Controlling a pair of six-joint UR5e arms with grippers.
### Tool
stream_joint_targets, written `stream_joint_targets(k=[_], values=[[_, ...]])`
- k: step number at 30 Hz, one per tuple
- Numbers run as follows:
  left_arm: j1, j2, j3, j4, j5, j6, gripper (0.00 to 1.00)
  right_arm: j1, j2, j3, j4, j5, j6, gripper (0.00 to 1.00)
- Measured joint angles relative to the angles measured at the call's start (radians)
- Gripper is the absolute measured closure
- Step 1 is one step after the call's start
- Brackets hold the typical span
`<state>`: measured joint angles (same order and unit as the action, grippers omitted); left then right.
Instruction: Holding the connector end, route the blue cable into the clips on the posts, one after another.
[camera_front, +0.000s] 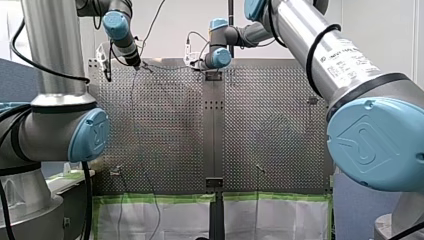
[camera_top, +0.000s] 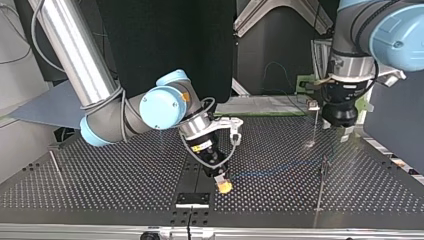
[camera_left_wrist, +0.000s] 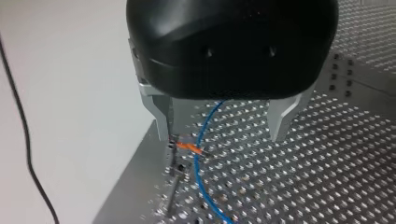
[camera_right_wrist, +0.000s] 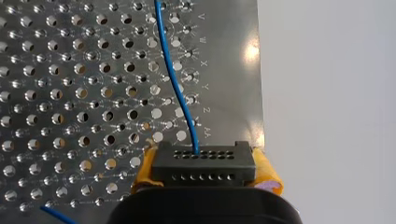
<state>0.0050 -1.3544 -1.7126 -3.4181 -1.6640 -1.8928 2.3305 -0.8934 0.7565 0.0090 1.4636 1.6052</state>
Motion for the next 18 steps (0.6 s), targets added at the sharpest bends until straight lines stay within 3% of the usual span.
stream_joint_targets(k=[8,18], values=[[-0.017,-0.002,0.001,0.016,-0.028,0.084,0.00,0.000,0.000,0.000,0.000,-0.008,0.010,1.00],[-0.021,-0.025,0.001,0.117,0.031,0.189,0.00,-0.002,0.000,0.000,-0.004,-0.020,0.011,1.00]])
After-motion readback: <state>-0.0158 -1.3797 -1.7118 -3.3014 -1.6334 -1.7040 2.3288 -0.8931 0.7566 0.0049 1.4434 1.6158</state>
